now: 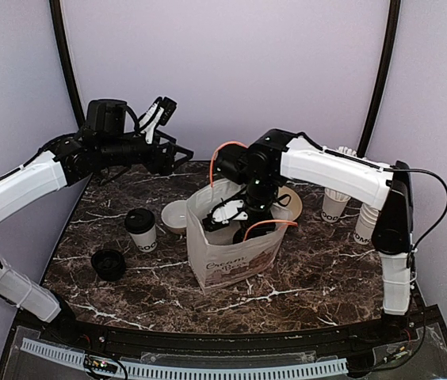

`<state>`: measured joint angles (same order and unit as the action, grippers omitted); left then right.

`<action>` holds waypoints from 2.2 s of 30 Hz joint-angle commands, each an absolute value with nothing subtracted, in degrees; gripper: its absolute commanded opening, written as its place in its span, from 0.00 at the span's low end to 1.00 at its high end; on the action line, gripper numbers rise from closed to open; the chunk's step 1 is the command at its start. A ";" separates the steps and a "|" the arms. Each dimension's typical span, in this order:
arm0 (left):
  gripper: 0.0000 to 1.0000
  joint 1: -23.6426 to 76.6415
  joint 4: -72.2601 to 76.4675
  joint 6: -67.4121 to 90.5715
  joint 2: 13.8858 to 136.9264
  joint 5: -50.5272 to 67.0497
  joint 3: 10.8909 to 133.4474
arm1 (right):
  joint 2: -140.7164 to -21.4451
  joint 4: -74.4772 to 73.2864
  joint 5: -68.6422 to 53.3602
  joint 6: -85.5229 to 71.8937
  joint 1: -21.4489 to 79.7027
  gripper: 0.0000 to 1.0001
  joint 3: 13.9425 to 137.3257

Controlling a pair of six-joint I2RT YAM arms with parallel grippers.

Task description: Pack the takeout coffee

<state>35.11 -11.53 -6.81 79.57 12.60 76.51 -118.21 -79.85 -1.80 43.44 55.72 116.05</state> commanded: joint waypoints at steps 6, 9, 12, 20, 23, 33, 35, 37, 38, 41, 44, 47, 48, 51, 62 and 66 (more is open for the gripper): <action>0.79 34.89 -17.70 -4.70 76.77 32.12 80.00 | -114.21 -81.30 -4.38 41.84 55.72 0.99 119.53; 0.78 35.15 -17.49 -2.74 77.25 32.83 80.22 | -112.85 -81.29 -4.25 41.75 55.66 0.98 119.97; 0.77 35.50 -17.58 -2.32 77.36 30.77 80.58 | -111.32 -81.30 -4.43 41.50 55.47 0.98 119.33; 0.75 35.71 -18.11 -0.41 76.65 29.90 82.04 | -110.83 -81.30 -8.58 40.93 55.02 0.80 113.16; 0.75 37.54 -14.60 2.36 78.46 34.04 81.81 | -110.39 -81.29 -9.60 40.84 55.06 0.68 111.35; 0.68 43.62 -7.42 2.83 86.97 35.43 86.40 | -110.19 -81.30 -9.23 40.50 55.02 0.63 110.63; 0.61 43.82 -8.39 2.52 88.25 34.76 87.79 | -110.46 -81.30 -8.99 40.52 55.02 0.63 110.82; 0.55 43.81 -9.17 1.59 88.43 34.48 88.17 | -110.56 -81.28 -8.73 40.80 55.02 0.62 110.79; 0.54 43.80 -9.45 1.21 88.34 34.29 88.08 | -110.57 -81.30 -8.54 40.93 55.02 0.62 110.63; 0.53 43.81 -11.10 -1.02 87.06 33.48 87.44 | -110.51 -81.30 -8.25 41.04 55.02 0.62 110.13; 0.59 43.77 -14.27 -4.12 85.65 34.11 86.86 | -110.33 -81.29 -8.10 41.13 55.02 0.62 110.17; 0.60 43.78 -20.18 -8.29 85.49 33.01 87.47 | -110.23 -81.30 -7.85 41.13 55.03 0.62 110.47; 0.58 43.77 -21.12 -9.02 85.67 32.59 87.81 | -110.15 -81.30 -7.81 41.20 55.02 0.62 110.49; 0.56 43.83 -23.59 -11.49 86.41 30.19 88.42 | -110.21 -81.25 -7.80 41.18 54.98 0.62 110.50; 0.24 43.77 -16.58 -8.81 91.00 31.70 90.54 | -110.57 -81.25 -7.96 40.94 55.02 0.62 110.48; 0.05 43.78 -13.84 -7.25 91.61 33.38 90.52 | -110.74 -81.21 -8.20 41.25 55.02 0.62 110.80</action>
